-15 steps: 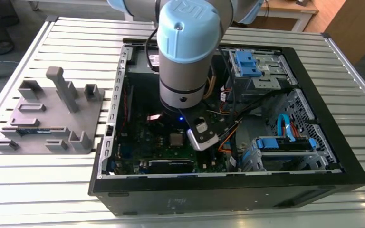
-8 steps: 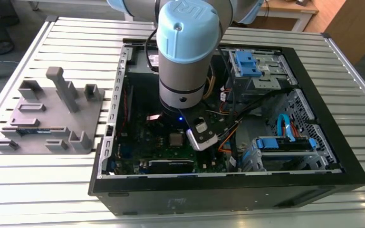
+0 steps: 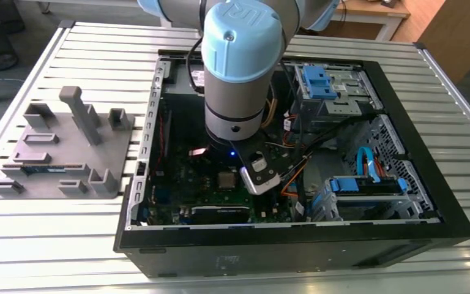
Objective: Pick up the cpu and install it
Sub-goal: 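Place the cpu into insertion slot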
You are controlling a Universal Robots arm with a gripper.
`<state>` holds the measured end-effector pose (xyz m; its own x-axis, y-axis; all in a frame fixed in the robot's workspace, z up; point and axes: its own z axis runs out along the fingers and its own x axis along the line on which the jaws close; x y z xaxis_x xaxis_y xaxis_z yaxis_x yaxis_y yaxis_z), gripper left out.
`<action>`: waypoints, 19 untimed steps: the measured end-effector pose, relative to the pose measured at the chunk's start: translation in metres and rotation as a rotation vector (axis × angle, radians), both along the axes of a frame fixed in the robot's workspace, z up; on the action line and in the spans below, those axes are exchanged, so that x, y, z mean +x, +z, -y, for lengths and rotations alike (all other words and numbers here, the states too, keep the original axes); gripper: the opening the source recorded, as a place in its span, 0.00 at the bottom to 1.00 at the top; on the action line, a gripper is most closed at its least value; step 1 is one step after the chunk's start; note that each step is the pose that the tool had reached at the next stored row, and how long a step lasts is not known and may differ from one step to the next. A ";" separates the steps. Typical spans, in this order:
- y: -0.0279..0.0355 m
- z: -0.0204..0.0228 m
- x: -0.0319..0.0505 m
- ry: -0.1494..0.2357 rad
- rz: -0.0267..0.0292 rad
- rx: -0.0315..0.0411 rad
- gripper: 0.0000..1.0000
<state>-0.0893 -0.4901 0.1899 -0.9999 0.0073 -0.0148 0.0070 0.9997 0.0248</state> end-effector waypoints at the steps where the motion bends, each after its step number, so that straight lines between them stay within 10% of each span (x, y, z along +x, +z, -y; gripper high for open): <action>1: -0.0004 0.0001 0.0000 0.000 -0.0002 -0.0004 0.47; 19: -0.0021 0.0001 0.0000 0.000 -0.0002 -0.0004 0.47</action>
<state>-0.0893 -0.4902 0.1877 -0.9999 0.0073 -0.0147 0.0070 0.9997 0.0244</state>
